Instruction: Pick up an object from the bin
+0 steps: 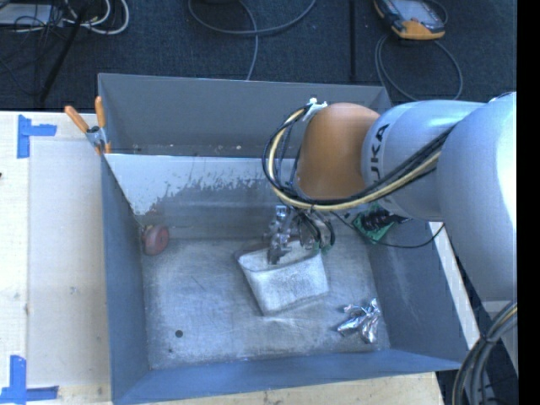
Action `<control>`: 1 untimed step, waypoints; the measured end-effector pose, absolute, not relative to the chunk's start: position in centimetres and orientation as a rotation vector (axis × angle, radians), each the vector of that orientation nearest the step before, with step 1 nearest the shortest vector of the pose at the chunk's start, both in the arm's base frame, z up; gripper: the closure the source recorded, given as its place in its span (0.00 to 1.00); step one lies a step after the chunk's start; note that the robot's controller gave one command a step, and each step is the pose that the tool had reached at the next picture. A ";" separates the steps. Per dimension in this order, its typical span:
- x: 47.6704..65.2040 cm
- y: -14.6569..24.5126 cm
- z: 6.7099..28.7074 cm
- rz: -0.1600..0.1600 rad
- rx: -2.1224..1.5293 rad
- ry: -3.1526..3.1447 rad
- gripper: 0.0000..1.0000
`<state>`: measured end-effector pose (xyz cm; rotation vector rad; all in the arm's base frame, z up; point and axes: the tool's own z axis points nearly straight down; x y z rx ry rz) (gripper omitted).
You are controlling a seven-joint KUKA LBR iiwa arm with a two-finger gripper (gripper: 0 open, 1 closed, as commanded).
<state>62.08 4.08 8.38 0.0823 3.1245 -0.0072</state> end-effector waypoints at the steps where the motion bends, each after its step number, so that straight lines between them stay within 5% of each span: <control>1: 58.0 5.6 18.2 0.002 0.594 3.082 1.00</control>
Offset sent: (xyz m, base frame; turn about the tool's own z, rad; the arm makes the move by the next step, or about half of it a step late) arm -0.0417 0.0144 0.0968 0.3282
